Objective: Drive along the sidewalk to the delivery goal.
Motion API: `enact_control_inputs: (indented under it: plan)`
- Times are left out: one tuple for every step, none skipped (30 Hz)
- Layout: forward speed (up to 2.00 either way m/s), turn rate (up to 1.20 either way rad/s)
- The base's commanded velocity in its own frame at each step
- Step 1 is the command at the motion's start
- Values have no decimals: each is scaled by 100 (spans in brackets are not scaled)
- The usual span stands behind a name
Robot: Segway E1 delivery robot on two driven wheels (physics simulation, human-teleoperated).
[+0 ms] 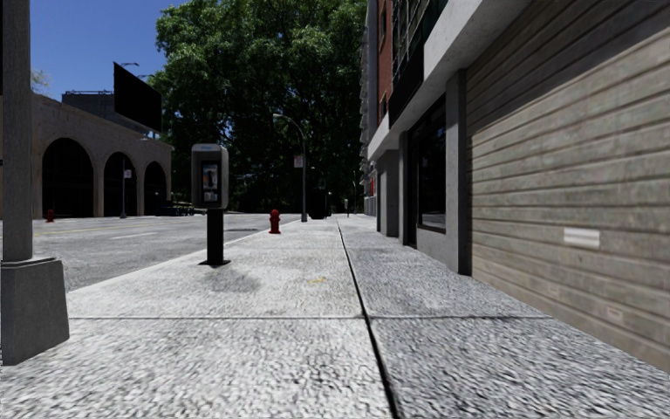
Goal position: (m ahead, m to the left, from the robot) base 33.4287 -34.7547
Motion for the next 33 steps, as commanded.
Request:
enact_control_inputs:
  plan:
    - [200, 0]
    - [200, 0]
    - [200, 0]
    - [200, 0]
    - [200, 0]
    - [200, 0]
    - [200, 0]
    - [200, 0]
    - [200, 0]
    - [200, 0]
    - [200, 0]
    - [200, 0]
    - [200, 0]
    - [200, 0]
    - [200, 0]
    - [200, 0]
    - [200, 0]
    - [200, 0]
    - [200, 0]
    - [200, 0]
    - [200, 0]
    - [200, 0]
    - [200, 0]
    - [200, 0]
    - [200, 0]
    - [200, 0]
    - [200, 0]
    - [200, 0]
    - [200, 0]
    - [200, 0]
    - [200, 0]
    - [200, 0]
    - [200, 0]
